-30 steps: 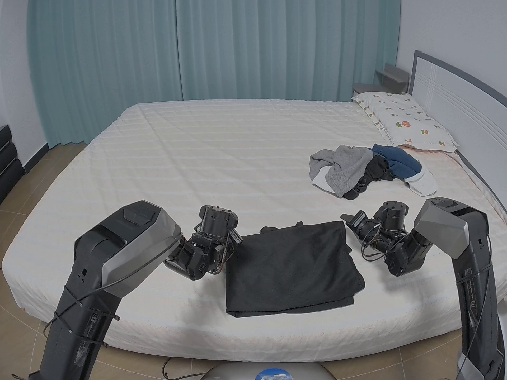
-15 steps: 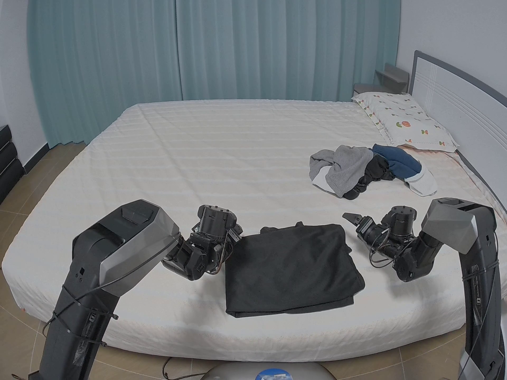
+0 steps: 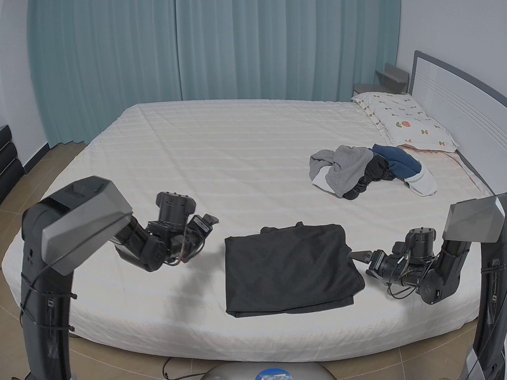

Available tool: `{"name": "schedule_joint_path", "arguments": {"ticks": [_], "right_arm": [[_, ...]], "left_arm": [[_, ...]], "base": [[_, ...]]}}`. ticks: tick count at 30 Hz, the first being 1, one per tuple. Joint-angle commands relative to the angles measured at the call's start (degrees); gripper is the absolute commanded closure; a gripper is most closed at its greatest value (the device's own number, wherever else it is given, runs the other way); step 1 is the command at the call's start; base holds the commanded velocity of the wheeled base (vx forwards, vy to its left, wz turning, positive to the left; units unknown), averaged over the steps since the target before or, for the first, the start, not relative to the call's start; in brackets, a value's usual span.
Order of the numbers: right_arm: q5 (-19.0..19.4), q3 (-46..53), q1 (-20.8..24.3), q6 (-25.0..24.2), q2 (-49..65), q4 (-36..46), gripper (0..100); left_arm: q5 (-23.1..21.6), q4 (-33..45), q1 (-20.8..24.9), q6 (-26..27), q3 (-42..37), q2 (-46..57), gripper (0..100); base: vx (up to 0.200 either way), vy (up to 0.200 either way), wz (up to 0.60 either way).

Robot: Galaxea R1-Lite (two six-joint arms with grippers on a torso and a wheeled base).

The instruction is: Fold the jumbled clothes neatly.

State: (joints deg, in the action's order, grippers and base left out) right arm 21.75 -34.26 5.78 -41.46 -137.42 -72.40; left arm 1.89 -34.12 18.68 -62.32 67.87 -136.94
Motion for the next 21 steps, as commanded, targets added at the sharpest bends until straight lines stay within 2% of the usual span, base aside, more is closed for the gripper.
{"name": "schedule_joint_path", "arguments": {"ticks": [1,6,13,14,21], "right_arm": [[1.3,4.4,0.2,0.9,3.1,-0.2,0],[1.3,4.6,0.3,3.6,1.4,-0.3,0],[1.2,5.9,2.4,4.0,1.0,-0.2,0],[1.2,5.9,2.7,4.1,0.9,-0.2,100],[1.0,8.4,1.9,9.8,0.8,0.2,100]], "left_arm": [[-3.8,-0.8,-5.2,-0.9,-4.0,7.1,0],[-3.8,-0.9,-5.4,-0.9,-3.5,6.6,0],[-3.9,-0.9,-5.6,-0.9,-3.4,6.6,0],[-3.8,-0.9,-5.6,-0.9,-3.4,6.5,0],[-3.9,-0.9,-5.8,-0.9,-3.3,6.5,0]], "base": [[0.000,0.000,0.00],[0.000,0.000,0.00],[0.000,0.000,0.00],[0.000,0.000,0.00],[0.000,0.000,0.00]]}}
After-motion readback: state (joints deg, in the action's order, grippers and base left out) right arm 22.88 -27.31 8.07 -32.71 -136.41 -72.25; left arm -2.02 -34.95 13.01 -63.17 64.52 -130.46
